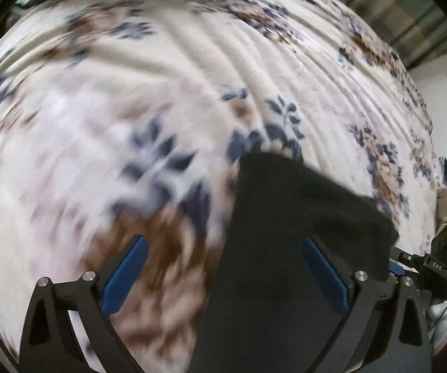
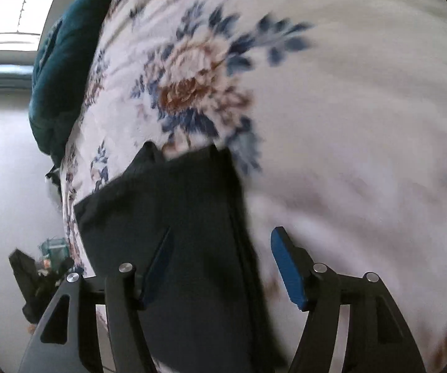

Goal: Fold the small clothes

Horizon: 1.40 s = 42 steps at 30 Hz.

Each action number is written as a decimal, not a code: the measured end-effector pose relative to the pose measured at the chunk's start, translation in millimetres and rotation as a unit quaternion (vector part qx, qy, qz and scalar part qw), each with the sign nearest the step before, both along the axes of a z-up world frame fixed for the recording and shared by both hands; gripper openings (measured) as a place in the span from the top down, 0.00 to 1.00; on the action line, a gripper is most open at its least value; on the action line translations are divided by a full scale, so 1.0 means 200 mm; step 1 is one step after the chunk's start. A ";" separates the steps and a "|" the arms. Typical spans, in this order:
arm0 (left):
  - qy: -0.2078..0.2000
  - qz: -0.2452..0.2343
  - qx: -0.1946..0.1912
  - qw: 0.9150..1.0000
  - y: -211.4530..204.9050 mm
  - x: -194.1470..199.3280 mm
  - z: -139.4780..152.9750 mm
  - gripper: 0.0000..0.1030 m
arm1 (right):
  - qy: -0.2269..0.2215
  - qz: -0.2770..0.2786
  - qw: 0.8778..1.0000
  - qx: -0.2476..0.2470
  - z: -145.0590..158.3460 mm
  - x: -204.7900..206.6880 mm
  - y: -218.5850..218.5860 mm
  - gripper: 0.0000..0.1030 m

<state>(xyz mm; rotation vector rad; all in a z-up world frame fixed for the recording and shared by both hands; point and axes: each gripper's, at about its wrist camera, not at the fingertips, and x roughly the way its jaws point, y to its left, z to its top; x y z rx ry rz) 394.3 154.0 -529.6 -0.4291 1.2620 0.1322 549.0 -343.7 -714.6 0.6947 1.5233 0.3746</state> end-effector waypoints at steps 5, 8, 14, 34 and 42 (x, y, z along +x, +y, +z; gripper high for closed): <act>0.001 -0.040 -0.031 0.999 -0.04 0.22 -0.09 0.79 | -0.058 -0.002 0.998 -0.022 0.08 0.13 0.10 0.90; -0.003 -0.023 -0.050 0.998 0.00 0.22 -0.09 0.82 | -0.082 -0.019 0.996 -0.035 0.15 0.20 0.11 0.91; 0.003 0.019 -0.116 0.993 0.10 0.18 -0.12 0.74 | -0.041 0.011 0.997 -0.059 0.05 0.27 0.16 0.88; -0.029 -0.023 -0.271 0.962 0.07 -0.17 -0.32 0.18 | 0.103 0.111 0.962 0.229 -0.33 -0.01 0.36 0.38; -0.048 -0.038 -0.272 0.960 0.04 -0.11 -0.20 0.82 | 0.056 0.101 0.981 0.153 -0.20 -0.05 0.46 0.73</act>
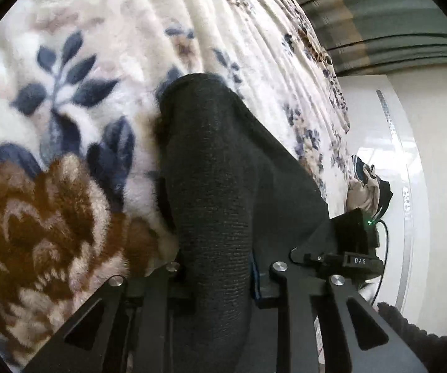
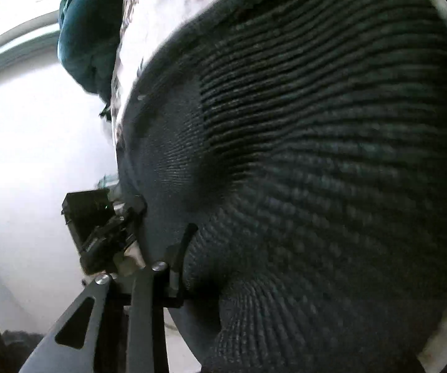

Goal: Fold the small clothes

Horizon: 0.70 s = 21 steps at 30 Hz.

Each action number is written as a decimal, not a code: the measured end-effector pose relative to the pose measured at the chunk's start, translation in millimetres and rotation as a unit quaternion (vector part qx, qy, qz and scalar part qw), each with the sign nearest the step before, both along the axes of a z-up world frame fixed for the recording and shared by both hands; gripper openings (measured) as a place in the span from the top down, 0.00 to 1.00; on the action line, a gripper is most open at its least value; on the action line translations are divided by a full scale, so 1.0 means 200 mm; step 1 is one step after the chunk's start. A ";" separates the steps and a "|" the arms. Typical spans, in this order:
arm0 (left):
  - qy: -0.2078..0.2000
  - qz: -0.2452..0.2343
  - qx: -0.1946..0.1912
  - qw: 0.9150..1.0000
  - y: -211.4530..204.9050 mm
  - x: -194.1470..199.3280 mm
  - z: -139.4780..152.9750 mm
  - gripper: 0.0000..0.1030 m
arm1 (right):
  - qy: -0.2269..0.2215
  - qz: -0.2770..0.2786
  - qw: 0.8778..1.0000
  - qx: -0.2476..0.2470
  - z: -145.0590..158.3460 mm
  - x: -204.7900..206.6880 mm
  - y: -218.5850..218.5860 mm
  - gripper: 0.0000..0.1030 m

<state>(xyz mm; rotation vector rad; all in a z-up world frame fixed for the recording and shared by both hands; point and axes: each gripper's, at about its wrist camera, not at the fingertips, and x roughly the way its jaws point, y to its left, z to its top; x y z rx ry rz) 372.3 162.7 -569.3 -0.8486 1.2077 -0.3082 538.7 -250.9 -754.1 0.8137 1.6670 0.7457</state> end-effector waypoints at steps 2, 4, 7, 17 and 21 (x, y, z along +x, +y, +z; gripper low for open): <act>0.003 -0.013 -0.002 1.000 -0.01 0.04 0.06 0.82 | -0.006 -0.011 1.000 -0.007 0.07 -0.01 0.00 0.76; 0.000 -0.024 -0.013 1.000 0.01 0.11 0.14 0.82 | -0.011 -0.023 1.000 -0.016 0.15 0.00 0.02 0.76; -0.012 -0.041 -0.009 0.999 0.06 0.26 0.26 0.82 | -0.020 -0.044 0.999 -0.019 0.27 0.05 0.04 0.77; -0.059 -0.073 0.024 0.995 0.25 1.16 0.44 0.82 | -0.080 -0.102 0.991 -0.020 0.57 0.80 0.12 0.77; -0.069 -0.095 0.052 0.992 0.28 1.58 0.40 0.78 | -0.096 -0.121 0.987 -0.033 0.55 1.19 0.13 0.77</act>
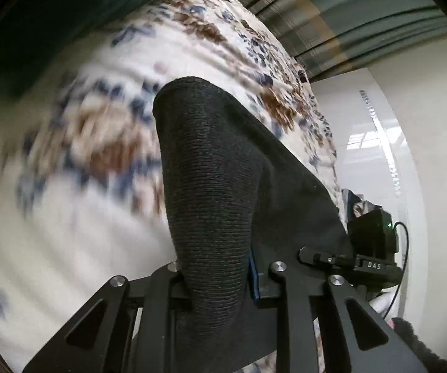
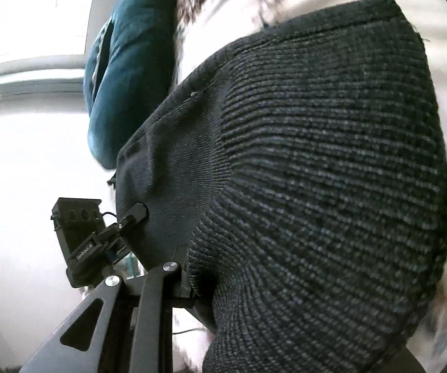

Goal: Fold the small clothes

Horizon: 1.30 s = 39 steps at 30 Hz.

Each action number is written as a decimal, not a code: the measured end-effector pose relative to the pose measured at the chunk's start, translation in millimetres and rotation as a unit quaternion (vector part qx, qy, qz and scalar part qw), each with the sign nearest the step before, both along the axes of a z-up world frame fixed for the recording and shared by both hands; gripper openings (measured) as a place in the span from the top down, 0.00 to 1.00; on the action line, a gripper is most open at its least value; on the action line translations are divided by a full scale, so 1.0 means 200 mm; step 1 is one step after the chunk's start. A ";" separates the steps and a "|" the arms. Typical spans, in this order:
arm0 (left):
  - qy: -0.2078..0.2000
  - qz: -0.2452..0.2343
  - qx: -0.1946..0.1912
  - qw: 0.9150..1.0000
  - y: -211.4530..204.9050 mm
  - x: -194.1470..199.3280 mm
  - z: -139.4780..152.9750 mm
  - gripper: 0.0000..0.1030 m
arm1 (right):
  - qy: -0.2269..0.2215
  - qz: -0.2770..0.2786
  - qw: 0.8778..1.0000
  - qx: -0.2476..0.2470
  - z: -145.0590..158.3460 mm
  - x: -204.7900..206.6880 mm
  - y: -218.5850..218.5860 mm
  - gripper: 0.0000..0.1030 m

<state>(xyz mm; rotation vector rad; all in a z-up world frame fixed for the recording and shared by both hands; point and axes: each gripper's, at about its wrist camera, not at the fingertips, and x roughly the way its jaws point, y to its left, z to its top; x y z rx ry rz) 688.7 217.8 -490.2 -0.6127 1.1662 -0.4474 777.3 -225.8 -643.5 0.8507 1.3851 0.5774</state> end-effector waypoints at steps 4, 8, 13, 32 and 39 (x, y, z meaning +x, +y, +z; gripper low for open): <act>0.044 -0.012 0.113 0.993 -0.01 0.28 -0.19 0.67 | 0.026 -0.010 0.999 -0.040 -0.12 0.29 -0.07 0.62; 0.035 0.004 0.164 0.986 -0.01 0.27 -0.24 0.58 | 0.021 -0.019 0.988 -0.151 -0.10 0.34 -0.14 0.26; -0.026 0.035 0.236 0.971 -0.06 0.14 -0.10 0.01 | -0.042 -0.003 0.945 -0.325 0.13 0.15 -0.09 0.00; -0.076 0.079 0.348 0.931 -0.47 -0.72 0.83 0.00 | -0.149 -0.071 0.841 -0.516 1.19 -0.79 0.16 0.00; -0.124 0.098 0.348 0.924 -0.54 -1.08 1.36 0.00 | -0.206 -0.091 0.822 -0.522 1.82 -1.19 0.17 0.00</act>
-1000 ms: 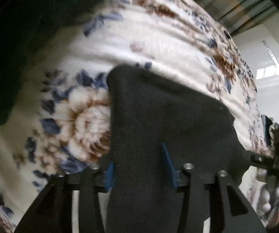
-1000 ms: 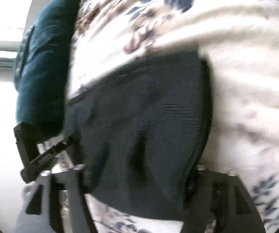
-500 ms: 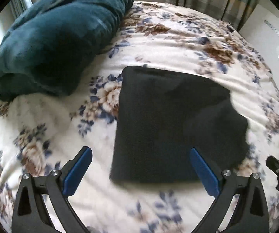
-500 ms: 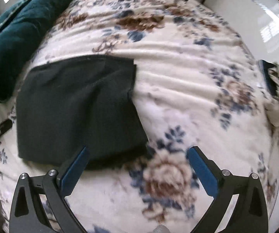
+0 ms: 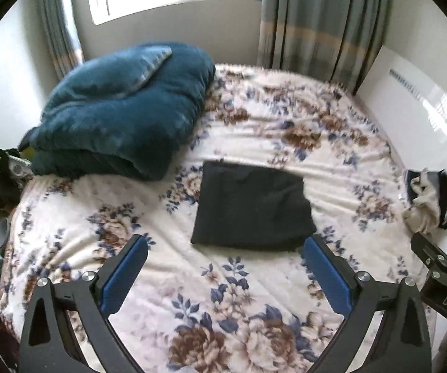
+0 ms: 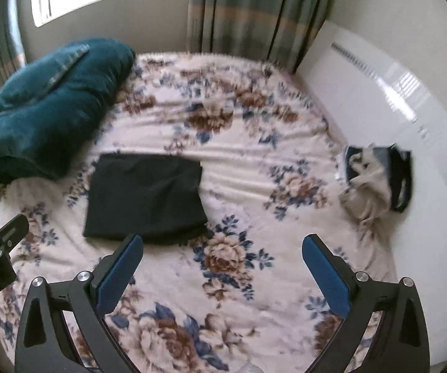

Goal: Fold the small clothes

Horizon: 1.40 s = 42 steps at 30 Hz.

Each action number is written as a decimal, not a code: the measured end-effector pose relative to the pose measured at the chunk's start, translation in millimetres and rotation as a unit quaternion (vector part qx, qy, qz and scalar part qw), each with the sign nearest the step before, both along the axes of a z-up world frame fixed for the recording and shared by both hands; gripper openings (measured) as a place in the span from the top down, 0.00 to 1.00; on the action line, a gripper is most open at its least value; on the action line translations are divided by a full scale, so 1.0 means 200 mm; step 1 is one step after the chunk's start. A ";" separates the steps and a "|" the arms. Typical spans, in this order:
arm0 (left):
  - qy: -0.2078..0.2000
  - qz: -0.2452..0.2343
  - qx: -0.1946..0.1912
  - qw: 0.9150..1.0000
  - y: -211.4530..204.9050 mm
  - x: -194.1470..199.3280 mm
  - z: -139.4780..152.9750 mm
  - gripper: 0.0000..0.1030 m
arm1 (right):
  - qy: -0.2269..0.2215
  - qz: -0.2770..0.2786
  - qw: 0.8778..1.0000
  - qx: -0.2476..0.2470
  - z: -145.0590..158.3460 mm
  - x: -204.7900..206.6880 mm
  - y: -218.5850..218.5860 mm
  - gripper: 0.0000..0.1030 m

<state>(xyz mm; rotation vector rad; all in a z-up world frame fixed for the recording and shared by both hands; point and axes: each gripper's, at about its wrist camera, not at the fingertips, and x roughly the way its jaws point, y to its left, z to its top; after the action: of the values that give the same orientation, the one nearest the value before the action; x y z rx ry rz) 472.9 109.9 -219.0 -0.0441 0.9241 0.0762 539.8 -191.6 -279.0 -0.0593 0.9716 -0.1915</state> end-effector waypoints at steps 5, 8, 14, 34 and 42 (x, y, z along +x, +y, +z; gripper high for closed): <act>-0.034 -0.004 0.001 0.999 -0.04 -0.25 0.33 0.00 | -0.043 0.008 0.999 -0.005 0.38 -0.27 0.01 0.00; -0.055 -0.005 0.004 0.998 -0.05 -0.39 0.49 0.00 | -0.070 0.014 0.997 -0.007 0.61 -0.45 0.02 0.00; -0.083 -0.008 0.008 0.996 -0.06 -0.62 0.72 0.00 | -0.107 0.025 0.994 -0.005 0.91 -0.71 0.05 0.00; -0.061 0.002 0.009 0.998 -0.09 -0.95 0.96 0.00 | -0.116 0.044 0.992 0.011 1.28 -1.13 0.04 0.00; -0.068 0.002 0.011 0.998 -0.10 -0.98 1.01 0.00 | -0.120 0.041 0.992 0.015 1.33 -1.18 0.03 0.00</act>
<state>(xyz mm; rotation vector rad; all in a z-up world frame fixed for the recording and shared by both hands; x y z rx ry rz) 276.2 90.2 -17.9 -0.0306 0.7878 0.0859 304.4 -184.9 -13.1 -0.0478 0.7303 -0.1053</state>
